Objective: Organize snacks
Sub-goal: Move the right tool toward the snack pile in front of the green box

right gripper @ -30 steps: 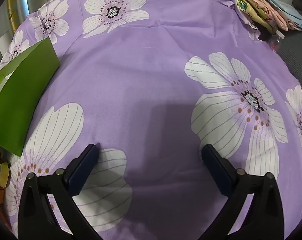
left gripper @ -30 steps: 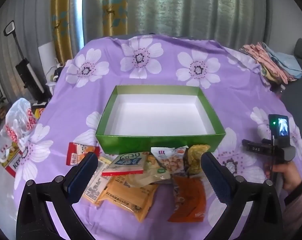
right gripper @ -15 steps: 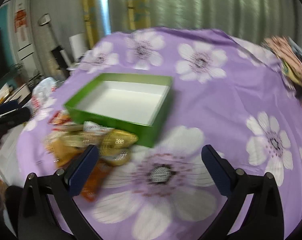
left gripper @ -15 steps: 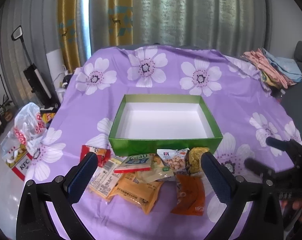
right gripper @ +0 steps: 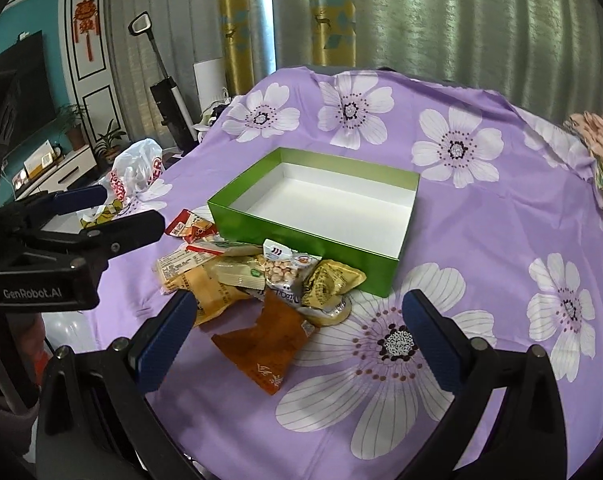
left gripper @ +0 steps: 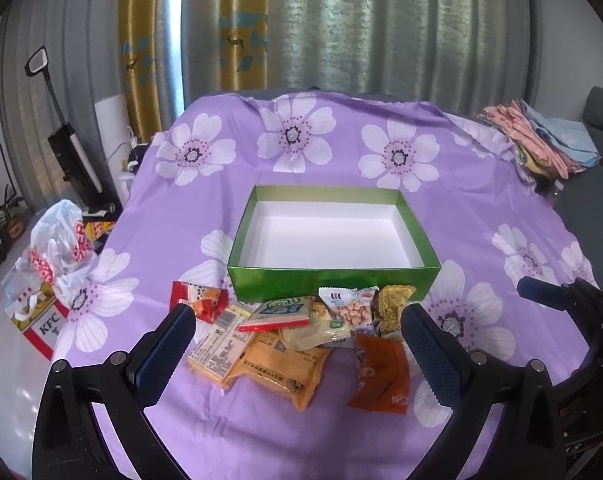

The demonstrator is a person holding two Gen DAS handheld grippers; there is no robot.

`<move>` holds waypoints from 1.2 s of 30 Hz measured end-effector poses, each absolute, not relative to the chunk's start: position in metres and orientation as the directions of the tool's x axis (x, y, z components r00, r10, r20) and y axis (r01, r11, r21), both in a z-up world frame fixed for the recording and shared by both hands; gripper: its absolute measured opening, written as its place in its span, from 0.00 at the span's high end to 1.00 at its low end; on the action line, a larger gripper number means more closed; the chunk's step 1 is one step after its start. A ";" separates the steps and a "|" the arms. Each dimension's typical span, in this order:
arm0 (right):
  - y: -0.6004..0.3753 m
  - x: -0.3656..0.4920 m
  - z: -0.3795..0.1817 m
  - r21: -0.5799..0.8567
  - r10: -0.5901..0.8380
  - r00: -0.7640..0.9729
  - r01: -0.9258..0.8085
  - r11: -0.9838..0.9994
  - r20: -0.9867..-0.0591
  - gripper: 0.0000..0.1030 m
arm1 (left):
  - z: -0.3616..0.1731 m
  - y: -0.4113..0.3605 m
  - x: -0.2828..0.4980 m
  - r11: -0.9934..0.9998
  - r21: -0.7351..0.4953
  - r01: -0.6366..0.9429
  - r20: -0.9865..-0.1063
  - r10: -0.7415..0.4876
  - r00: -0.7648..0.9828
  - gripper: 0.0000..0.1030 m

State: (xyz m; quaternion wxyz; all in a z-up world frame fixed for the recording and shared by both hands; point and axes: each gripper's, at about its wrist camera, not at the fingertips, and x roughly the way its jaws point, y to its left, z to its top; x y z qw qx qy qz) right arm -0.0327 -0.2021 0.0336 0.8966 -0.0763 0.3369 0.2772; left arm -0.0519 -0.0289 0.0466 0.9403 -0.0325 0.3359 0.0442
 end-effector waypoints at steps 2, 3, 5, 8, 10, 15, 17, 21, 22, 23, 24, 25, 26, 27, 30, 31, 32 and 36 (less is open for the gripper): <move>-0.199 -0.036 0.034 0.050 0.452 0.616 -0.556 0.829 -0.645 0.00 | 0.047 -0.027 -0.053 0.994 -0.039 -0.103 -0.635 0.055 0.770 0.01; -0.197 -0.037 0.035 0.042 0.449 0.619 -0.558 0.829 -0.645 0.00 | 0.047 -0.026 -0.054 0.994 -0.044 -0.105 -0.635 0.053 0.771 0.01; -0.195 -0.039 0.034 0.036 0.453 0.618 -0.566 0.824 -0.642 0.00 | 0.048 -0.026 -0.056 0.994 -0.049 -0.100 -0.633 0.047 0.773 0.01; -0.192 -0.040 0.035 0.034 0.457 0.616 -0.572 0.819 -0.641 0.00 | 0.050 -0.025 -0.055 0.994 -0.052 -0.096 -0.632 0.042 0.774 0.01; -0.190 -0.041 0.034 0.036 0.459 0.614 -0.574 0.818 -0.643 0.00 | 0.050 -0.025 -0.055 0.994 -0.052 -0.096 -0.632 0.041 0.774 0.01; -0.188 -0.043 0.029 0.034 0.458 0.608 -0.577 0.816 -0.648 0.00 | 0.049 -0.025 -0.054 0.994 -0.046 -0.101 -0.643 0.048 0.764 0.01; -0.188 -0.043 0.028 0.040 0.459 0.604 -0.578 0.815 -0.652 0.00 | 0.049 -0.025 -0.054 0.994 -0.050 -0.097 -0.647 0.042 0.761 0.01; -0.191 -0.042 0.024 0.049 0.461 0.598 -0.576 0.816 -0.656 0.00 | 0.047 -0.028 -0.052 0.995 -0.043 -0.092 -0.651 0.042 0.758 0.01; -0.192 -0.041 0.024 0.051 0.460 0.597 -0.574 0.817 -0.657 0.00 | 0.046 -0.027 -0.052 0.995 -0.046 -0.091 -0.651 0.039 0.758 0.01; -0.192 -0.041 0.023 0.051 0.459 0.596 -0.573 0.818 -0.658 0.00 | 0.046 -0.028 -0.051 0.995 -0.046 -0.089 -0.653 0.038 0.757 0.01; -0.192 -0.041 0.023 0.051 0.460 0.596 -0.574 0.818 -0.658 0.00 | 0.045 -0.029 -0.050 0.995 -0.045 -0.087 -0.655 0.036 0.755 0.01; -0.193 -0.041 0.022 0.053 0.460 0.595 -0.574 0.817 -0.659 0.00 | 0.044 -0.030 -0.049 0.995 -0.043 -0.086 -0.656 0.036 0.754 0.01; -0.193 -0.041 0.022 0.056 0.460 0.594 -0.572 0.818 -0.660 0.00 | 0.042 -0.030 -0.048 0.996 -0.042 -0.084 -0.659 0.035 0.751 0.01; -0.193 -0.041 0.020 0.060 0.461 0.591 -0.572 0.818 -0.662 0.00 | 0.041 -0.031 -0.048 0.996 -0.043 -0.081 -0.663 0.033 0.748 0.01; -0.195 -0.040 0.016 0.071 0.467 0.581 -0.573 0.816 -0.667 0.00 | 0.037 -0.034 -0.047 0.996 -0.050 -0.071 -0.669 0.020 0.743 0.01; -0.195 -0.039 0.014 0.074 0.466 0.579 -0.573 0.816 -0.669 0.00 | 0.035 -0.035 -0.046 0.996 -0.054 -0.067 -0.671 0.014 0.741 0.01; -0.196 -0.039 0.013 0.077 0.466 0.576 -0.572 0.817 -0.672 0.00 | 0.035 -0.035 -0.045 0.996 -0.056 -0.063 -0.673 0.009 0.740 0.01; -0.198 -0.036 0.004 0.102 0.475 0.555 -0.572 0.814 -0.683 0.00 | 0.029 -0.040 -0.042 0.997 -0.053 -0.048 -0.686 -0.002 0.728 0.01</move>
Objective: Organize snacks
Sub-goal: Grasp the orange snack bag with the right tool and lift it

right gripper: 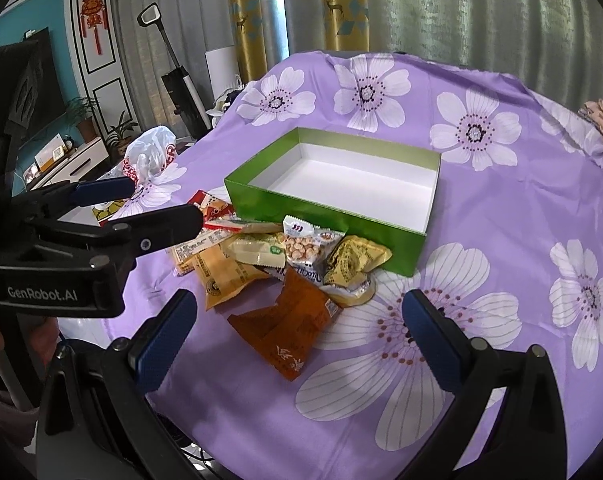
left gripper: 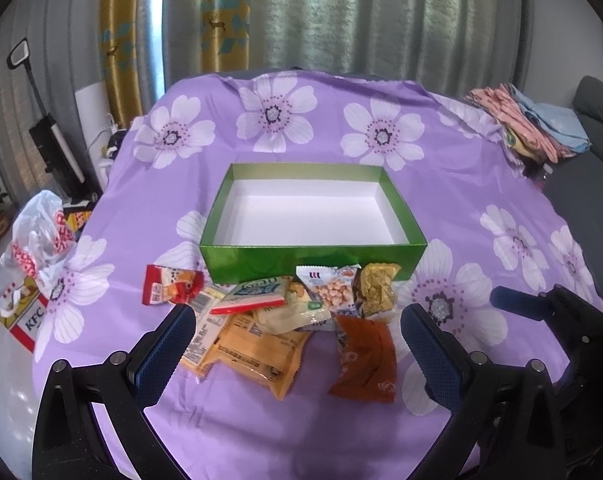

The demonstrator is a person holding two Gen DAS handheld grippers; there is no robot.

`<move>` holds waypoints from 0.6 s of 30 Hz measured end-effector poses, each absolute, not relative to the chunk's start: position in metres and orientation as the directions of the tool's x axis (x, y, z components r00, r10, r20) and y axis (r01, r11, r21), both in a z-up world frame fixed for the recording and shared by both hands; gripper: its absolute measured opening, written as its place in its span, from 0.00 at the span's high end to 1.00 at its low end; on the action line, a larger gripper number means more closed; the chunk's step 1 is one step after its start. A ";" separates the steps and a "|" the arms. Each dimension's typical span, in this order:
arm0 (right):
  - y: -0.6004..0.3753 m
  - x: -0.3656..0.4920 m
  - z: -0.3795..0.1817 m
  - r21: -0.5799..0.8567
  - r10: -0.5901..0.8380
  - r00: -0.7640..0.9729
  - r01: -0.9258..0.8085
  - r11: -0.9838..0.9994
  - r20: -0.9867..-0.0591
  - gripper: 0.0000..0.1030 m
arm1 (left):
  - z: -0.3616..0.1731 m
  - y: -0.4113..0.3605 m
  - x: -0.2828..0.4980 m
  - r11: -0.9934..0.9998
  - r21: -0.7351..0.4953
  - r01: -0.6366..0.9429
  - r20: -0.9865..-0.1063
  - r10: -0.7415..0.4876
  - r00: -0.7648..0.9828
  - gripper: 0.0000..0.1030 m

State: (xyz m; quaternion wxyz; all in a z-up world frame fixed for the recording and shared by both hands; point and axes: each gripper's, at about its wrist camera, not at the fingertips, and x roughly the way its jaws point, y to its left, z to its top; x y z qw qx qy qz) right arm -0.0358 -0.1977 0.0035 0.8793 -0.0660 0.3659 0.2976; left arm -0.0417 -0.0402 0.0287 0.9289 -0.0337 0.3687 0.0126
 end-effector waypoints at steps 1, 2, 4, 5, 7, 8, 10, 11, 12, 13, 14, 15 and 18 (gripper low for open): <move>-0.198 -0.035 0.002 0.107 0.478 0.551 -0.572 0.813 -0.684 0.00 | 0.027 -0.042 -0.041 0.997 -0.056 -0.045 -0.688 -0.005 0.726 0.01; -0.199 -0.035 -0.001 0.115 0.482 0.544 -0.574 0.811 -0.686 0.00 | 0.025 -0.043 -0.040 0.997 -0.059 -0.041 -0.691 -0.011 0.722 0.01; -0.199 -0.033 -0.006 0.129 0.489 0.534 -0.574 0.809 -0.690 0.00 | 0.020 -0.045 -0.038 0.998 -0.062 -0.033 -0.702 -0.020 0.712 0.01; -0.200 -0.033 -0.008 0.136 0.492 0.528 -0.574 0.808 -0.692 0.00 | 0.018 -0.046 -0.037 0.998 -0.063 -0.029 -0.707 -0.024 0.707 0.01; -0.201 -0.031 -0.015 0.153 0.498 0.513 -0.573 0.805 -0.699 0.00 | 0.013 -0.048 -0.035 0.998 -0.067 -0.021 -0.718 -0.033 0.695 0.01; -0.202 -0.030 -0.018 0.160 0.500 0.505 -0.573 0.804 -0.703 0.00 | 0.011 -0.049 -0.034 0.998 -0.068 -0.017 -0.724 -0.038 0.688 0.01; -0.203 -0.028 -0.026 0.175 0.505 0.490 -0.572 0.801 -0.711 0.00 | 0.004 -0.050 -0.031 0.997 -0.083 -0.003 -0.737 -0.059 0.673 0.01; -0.203 -0.028 -0.029 0.185 0.512 0.481 -0.575 0.797 -0.712 0.00 | 0.000 -0.050 -0.030 0.996 -0.093 0.003 -0.745 -0.072 0.664 0.01; -0.204 -0.027 -0.032 0.194 0.518 0.472 -0.577 0.794 -0.713 0.00 | -0.004 -0.051 -0.028 0.995 -0.100 0.009 -0.752 -0.081 0.654 0.01; -0.205 -0.027 -0.035 0.201 0.520 0.467 -0.576 0.793 -0.715 0.00 | -0.007 -0.052 -0.027 0.994 -0.108 0.016 -0.757 -0.093 0.647 0.01; -0.206 -0.026 -0.039 0.210 0.525 0.460 -0.575 0.791 -0.716 0.00 | -0.011 -0.052 -0.026 0.993 -0.117 0.025 -0.762 -0.106 0.639 0.01; -0.205 -0.026 -0.043 0.215 0.527 0.452 -0.576 0.789 -0.720 0.01 | -0.015 -0.053 -0.026 0.991 -0.127 0.035 -0.765 -0.121 0.633 0.01; -0.204 -0.027 -0.056 0.223 0.529 0.430 -0.582 0.782 -0.731 0.01 | -0.028 -0.053 -0.025 0.981 -0.180 0.076 -0.773 -0.189 0.606 0.01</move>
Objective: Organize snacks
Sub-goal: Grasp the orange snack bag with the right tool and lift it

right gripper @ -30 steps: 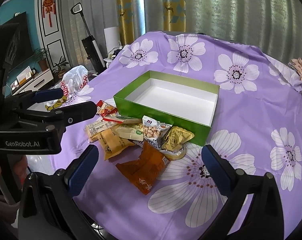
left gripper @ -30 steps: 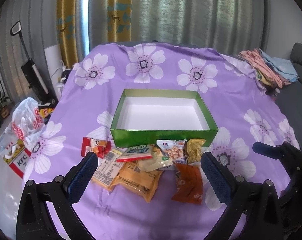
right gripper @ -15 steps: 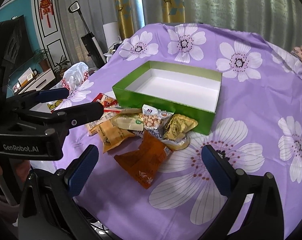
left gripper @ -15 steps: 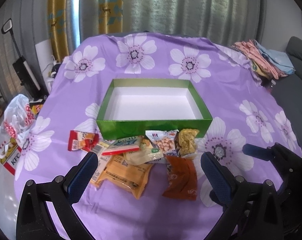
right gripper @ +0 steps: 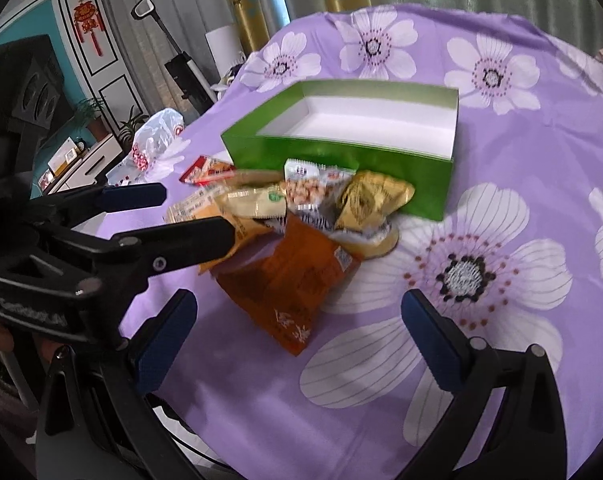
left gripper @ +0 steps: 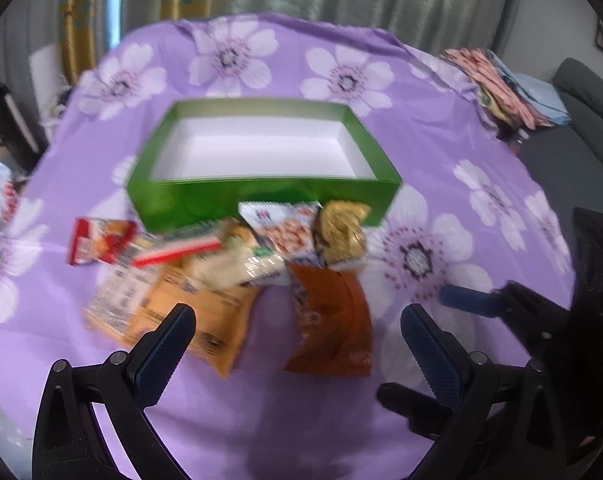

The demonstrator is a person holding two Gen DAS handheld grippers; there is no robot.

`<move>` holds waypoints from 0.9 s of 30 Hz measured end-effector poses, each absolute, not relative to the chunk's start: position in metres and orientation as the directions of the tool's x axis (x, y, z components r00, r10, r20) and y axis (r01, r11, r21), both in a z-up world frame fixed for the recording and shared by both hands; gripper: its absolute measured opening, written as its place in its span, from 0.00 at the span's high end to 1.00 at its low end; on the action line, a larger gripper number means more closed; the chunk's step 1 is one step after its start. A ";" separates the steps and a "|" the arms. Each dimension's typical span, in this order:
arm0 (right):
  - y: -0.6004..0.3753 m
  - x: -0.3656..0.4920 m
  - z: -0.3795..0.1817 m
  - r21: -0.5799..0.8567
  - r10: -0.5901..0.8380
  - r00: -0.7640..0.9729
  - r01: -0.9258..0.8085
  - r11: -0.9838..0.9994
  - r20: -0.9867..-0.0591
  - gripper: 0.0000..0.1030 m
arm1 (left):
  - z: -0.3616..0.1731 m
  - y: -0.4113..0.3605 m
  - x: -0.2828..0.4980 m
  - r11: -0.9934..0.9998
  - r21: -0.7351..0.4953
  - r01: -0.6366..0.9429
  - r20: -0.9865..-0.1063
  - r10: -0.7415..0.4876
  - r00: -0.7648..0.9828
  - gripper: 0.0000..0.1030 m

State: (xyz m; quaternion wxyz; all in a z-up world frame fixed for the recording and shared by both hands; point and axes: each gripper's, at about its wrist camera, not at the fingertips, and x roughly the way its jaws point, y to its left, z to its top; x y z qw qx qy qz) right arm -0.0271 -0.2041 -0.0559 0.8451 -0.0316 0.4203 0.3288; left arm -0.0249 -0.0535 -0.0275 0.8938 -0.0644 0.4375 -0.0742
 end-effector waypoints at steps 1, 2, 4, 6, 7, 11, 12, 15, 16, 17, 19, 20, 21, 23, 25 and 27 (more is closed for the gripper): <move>-0.204 -0.028 -0.061 0.225 0.528 0.422 -0.584 0.780 -0.737 0.03 | -0.032 -0.054 -0.025 0.978 -0.192 0.086 -0.775 -0.205 0.598 0.01; -0.203 -0.029 -0.066 0.231 0.531 0.413 -0.585 0.777 -0.740 0.03 | -0.038 -0.054 -0.024 0.974 -0.206 0.097 -0.779 -0.223 0.586 0.01; -0.203 -0.030 -0.071 0.242 0.539 0.402 -0.589 0.771 -0.740 0.06 | -0.045 -0.055 -0.024 0.967 -0.231 0.108 -0.783 -0.251 0.570 0.01; -0.201 -0.030 -0.078 0.253 0.550 0.389 -0.596 0.762 -0.739 0.06 | -0.050 -0.056 -0.024 0.960 -0.253 0.121 -0.781 -0.277 0.559 0.01; -0.200 -0.029 -0.079 0.255 0.553 0.386 -0.599 0.759 -0.739 0.08 | -0.052 -0.058 -0.023 0.958 -0.257 0.125 -0.780 -0.283 0.558 0.03; -0.195 -0.022 -0.087 0.278 0.566 0.373 -0.595 0.754 -0.736 0.15 | -0.059 -0.061 -0.015 0.953 -0.277 0.120 -0.783 -0.297 0.546 0.20; -0.194 -0.020 -0.090 0.289 0.572 0.370 -0.592 0.752 -0.732 0.16 | -0.061 -0.062 -0.013 0.953 -0.279 0.120 -0.785 -0.298 0.542 0.22; -0.190 -0.014 -0.094 0.304 0.581 0.362 -0.589 0.749 -0.729 0.20 | -0.067 -0.065 -0.006 0.950 -0.286 0.123 -0.792 -0.307 0.528 0.35; -0.190 -0.013 -0.095 0.315 0.588 0.353 -0.589 0.744 -0.728 0.24 | -0.069 -0.066 -0.004 0.949 -0.288 0.125 -0.795 -0.310 0.522 0.40; -0.190 -0.012 -0.096 0.323 0.592 0.345 -0.589 0.741 -0.728 0.26 | -0.071 -0.066 -0.003 0.948 -0.294 0.126 -0.797 -0.316 0.516 0.44; -0.187 -0.010 -0.098 0.320 0.591 0.345 -0.592 0.740 -0.729 0.29 | -0.073 -0.066 -0.002 0.943 -0.308 0.128 -0.798 -0.330 0.505 0.51; -0.187 -0.010 -0.098 0.321 0.594 0.342 -0.596 0.736 -0.728 0.31 | -0.074 -0.067 -0.002 0.943 -0.306 0.129 -0.798 -0.328 0.505 0.52; -0.186 -0.009 -0.098 0.330 0.605 0.330 -0.604 0.725 -0.724 0.38 | -0.074 -0.068 -0.003 0.945 -0.300 0.131 -0.798 -0.323 0.508 0.52; -0.184 -0.008 -0.098 0.348 0.622 0.314 -0.611 0.711 -0.718 0.47 | -0.074 -0.069 -0.003 0.946 -0.296 0.131 -0.798 -0.321 0.510 0.53; -0.184 -0.008 -0.098 0.344 0.620 0.317 -0.612 0.712 -0.718 0.52 | -0.074 -0.067 -0.003 0.943 -0.306 0.126 -0.797 -0.327 0.508 0.54; -0.188 -0.008 -0.098 0.367 0.634 0.314 -0.603 0.708 -0.707 0.58 | -0.071 -0.068 -0.006 0.946 -0.294 0.134 -0.796 -0.320 0.514 0.55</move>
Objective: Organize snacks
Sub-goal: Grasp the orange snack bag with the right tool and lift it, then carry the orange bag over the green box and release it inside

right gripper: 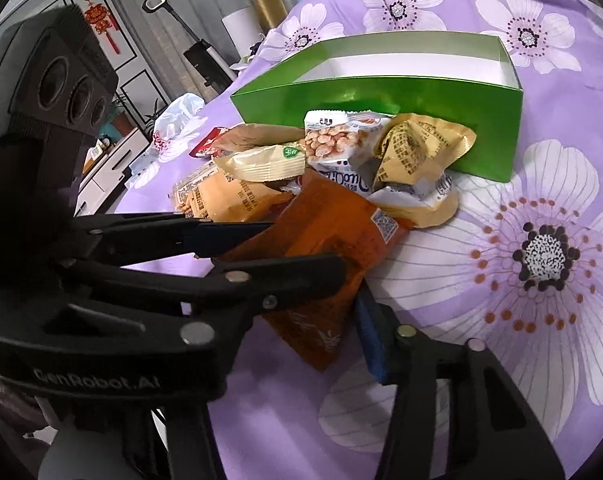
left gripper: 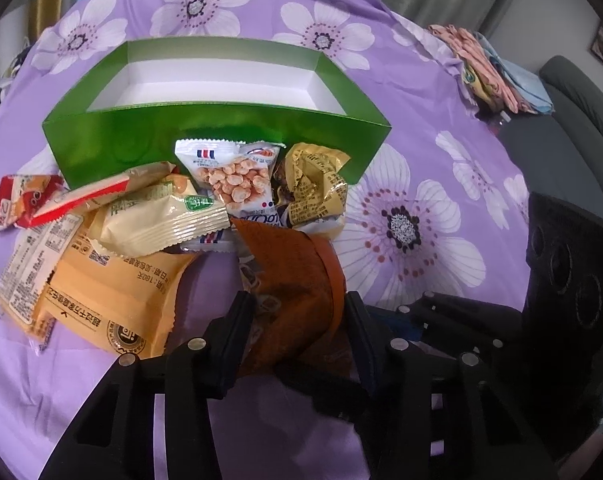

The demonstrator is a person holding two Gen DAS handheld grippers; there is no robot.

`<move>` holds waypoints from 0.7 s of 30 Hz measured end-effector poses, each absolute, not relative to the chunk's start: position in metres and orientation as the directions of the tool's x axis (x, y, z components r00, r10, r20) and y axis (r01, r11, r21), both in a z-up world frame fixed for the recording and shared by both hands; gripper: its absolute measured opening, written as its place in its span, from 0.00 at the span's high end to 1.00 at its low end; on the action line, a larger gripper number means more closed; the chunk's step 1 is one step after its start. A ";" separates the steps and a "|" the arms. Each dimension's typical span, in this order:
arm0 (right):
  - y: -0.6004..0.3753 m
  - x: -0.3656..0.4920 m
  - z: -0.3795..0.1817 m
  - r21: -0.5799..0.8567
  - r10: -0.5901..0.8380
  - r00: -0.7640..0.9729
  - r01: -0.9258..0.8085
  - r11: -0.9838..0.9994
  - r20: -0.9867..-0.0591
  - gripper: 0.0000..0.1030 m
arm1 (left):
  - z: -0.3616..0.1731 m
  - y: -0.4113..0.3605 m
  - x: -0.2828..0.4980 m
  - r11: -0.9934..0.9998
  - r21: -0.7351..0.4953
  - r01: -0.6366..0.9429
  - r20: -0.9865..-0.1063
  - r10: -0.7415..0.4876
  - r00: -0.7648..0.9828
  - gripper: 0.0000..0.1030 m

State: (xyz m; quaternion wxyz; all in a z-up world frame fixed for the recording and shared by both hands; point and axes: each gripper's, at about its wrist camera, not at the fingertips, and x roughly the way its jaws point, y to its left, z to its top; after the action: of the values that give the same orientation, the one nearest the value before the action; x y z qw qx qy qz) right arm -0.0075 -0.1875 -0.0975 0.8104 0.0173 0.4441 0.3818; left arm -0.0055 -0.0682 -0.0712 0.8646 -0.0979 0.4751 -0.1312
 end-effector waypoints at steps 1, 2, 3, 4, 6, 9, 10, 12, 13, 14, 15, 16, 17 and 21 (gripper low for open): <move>-0.188 -0.008 -0.096 0.375 0.640 0.312 -0.602 0.705 -0.702 0.63 | -0.069 -0.068 -0.007 0.947 -0.289 0.137 -0.795 -0.317 0.518 0.55; -0.190 -0.009 -0.095 0.381 0.645 0.310 -0.602 0.702 -0.698 0.64 | -0.067 -0.069 -0.009 0.947 -0.290 0.140 -0.792 -0.320 0.520 0.55; -0.191 -0.010 -0.092 0.377 0.646 0.313 -0.606 0.700 -0.696 0.65 | -0.065 -0.069 -0.010 0.947 -0.290 0.142 -0.789 -0.320 0.524 0.55; -0.190 -0.013 -0.089 0.369 0.647 0.320 -0.612 0.699 -0.692 0.65 | -0.062 -0.069 -0.011 0.946 -0.289 0.145 -0.785 -0.321 0.530 0.55; -0.190 -0.017 -0.079 0.359 0.651 0.335 -0.622 0.696 -0.681 0.66 | -0.052 -0.069 -0.014 0.946 -0.284 0.156 -0.772 -0.322 0.548 0.55; -0.192 -0.021 -0.064 0.355 0.665 0.358 -0.631 0.690 -0.655 0.66 | -0.036 -0.070 -0.018 0.949 -0.266 0.171 -0.750 -0.316 0.581 0.55; -0.192 -0.021 -0.058 0.352 0.669 0.367 -0.635 0.688 -0.647 0.66 | -0.031 -0.070 -0.019 0.949 -0.260 0.177 -0.740 -0.313 0.595 0.55; -0.191 -0.020 -0.048 0.345 0.676 0.383 -0.641 0.685 -0.630 0.66 | -0.022 -0.070 -0.018 0.950 -0.250 0.184 -0.726 -0.310 0.614 0.55; -0.190 -0.018 -0.043 0.337 0.676 0.391 -0.645 0.685 -0.625 0.66 | -0.017 -0.070 -0.015 0.951 -0.247 0.188 -0.719 -0.309 0.622 0.55; -0.189 -0.016 -0.037 0.326 0.675 0.403 -0.650 0.686 -0.618 0.66 | -0.013 -0.069 -0.014 0.951 -0.243 0.192 -0.712 -0.309 0.630 0.55; -0.189 -0.014 -0.034 0.319 0.675 0.411 -0.653 0.687 -0.613 0.66 | -0.009 -0.069 -0.010 0.952 -0.238 0.194 -0.705 -0.307 0.640 0.55; -0.188 -0.011 -0.030 0.315 0.676 0.417 -0.655 0.687 -0.608 0.66 | -0.005 -0.068 -0.007 0.953 -0.233 0.196 -0.698 -0.304 0.648 0.55; -0.188 -0.007 -0.027 0.310 0.676 0.423 -0.656 0.688 -0.604 0.66 | -0.003 -0.068 -0.003 0.953 -0.231 0.197 -0.693 -0.303 0.654 0.55; -0.186 0.011 -0.014 0.274 0.669 0.461 -0.664 0.696 -0.583 0.66 | 0.010 -0.066 0.017 0.954 -0.219 0.205 -0.669 -0.299 0.680 0.55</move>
State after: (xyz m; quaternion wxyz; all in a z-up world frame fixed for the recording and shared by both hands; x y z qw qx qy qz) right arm 0.0109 -0.1861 -0.0142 0.8546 0.0037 0.3427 0.3901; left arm 0.0165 -0.0658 0.0099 0.9143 -0.0632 0.3755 -0.1378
